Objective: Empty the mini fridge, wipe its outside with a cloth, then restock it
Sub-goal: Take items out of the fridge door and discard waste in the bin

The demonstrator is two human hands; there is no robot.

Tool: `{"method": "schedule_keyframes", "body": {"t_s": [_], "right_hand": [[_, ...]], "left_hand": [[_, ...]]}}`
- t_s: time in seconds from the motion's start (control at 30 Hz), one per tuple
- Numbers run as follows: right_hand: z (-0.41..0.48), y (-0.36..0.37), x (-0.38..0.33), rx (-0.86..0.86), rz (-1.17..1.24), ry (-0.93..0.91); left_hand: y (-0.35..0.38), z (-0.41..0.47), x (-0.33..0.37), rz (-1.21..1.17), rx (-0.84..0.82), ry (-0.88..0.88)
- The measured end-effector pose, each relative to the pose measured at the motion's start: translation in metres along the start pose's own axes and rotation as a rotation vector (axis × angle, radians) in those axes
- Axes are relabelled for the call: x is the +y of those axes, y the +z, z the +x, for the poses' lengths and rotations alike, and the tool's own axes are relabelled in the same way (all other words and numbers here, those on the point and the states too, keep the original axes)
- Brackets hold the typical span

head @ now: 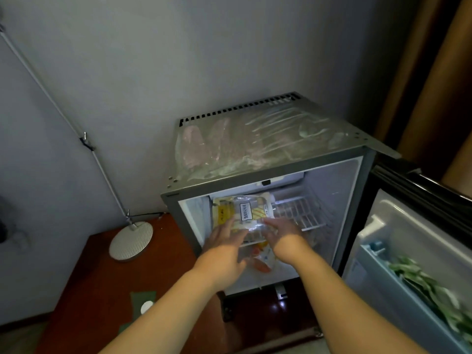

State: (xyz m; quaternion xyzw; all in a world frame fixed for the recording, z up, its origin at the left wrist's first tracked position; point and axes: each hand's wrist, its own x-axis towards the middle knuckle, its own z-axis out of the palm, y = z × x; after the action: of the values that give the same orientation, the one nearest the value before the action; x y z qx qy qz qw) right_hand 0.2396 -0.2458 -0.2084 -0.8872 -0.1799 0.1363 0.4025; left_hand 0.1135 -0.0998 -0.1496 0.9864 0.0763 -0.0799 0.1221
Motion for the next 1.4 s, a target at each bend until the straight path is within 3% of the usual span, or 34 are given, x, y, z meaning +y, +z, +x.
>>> {"method": "schedule_keyframes", "body": {"t_s": [0.13, 0.3, 0.63, 0.8, 1.1, 1.4], "right_hand": [[0.001, -0.003, -0.001, 0.082, 0.214, 0.045], [-0.017, -0.023, -0.005, 0.247, 0.571, 0.053], [-0.094, -0.018, -0.010, 0.308, 0.896, 0.157], [-0.157, 0.015, -0.022, 0.284, 0.813, 0.183], [-0.254, 0.133, -0.061, 0.134, 0.582, 0.206], [-0.291, 0.222, -0.077, -0.225, 0.266, 0.228]], "left_hand": [[0.001, 0.007, -0.002, 0.003, -0.021, 0.001], [-0.002, 0.002, -0.007, -0.153, 0.104, 0.051], [0.010, -0.042, -0.023, -0.469, 0.158, 0.185], [0.024, -0.100, -0.056, -0.543, 0.147, 0.229], [0.072, -0.222, -0.161, -0.594, 0.124, 0.130], [0.119, -0.316, -0.238, -0.588, 0.060, -0.106]]}}
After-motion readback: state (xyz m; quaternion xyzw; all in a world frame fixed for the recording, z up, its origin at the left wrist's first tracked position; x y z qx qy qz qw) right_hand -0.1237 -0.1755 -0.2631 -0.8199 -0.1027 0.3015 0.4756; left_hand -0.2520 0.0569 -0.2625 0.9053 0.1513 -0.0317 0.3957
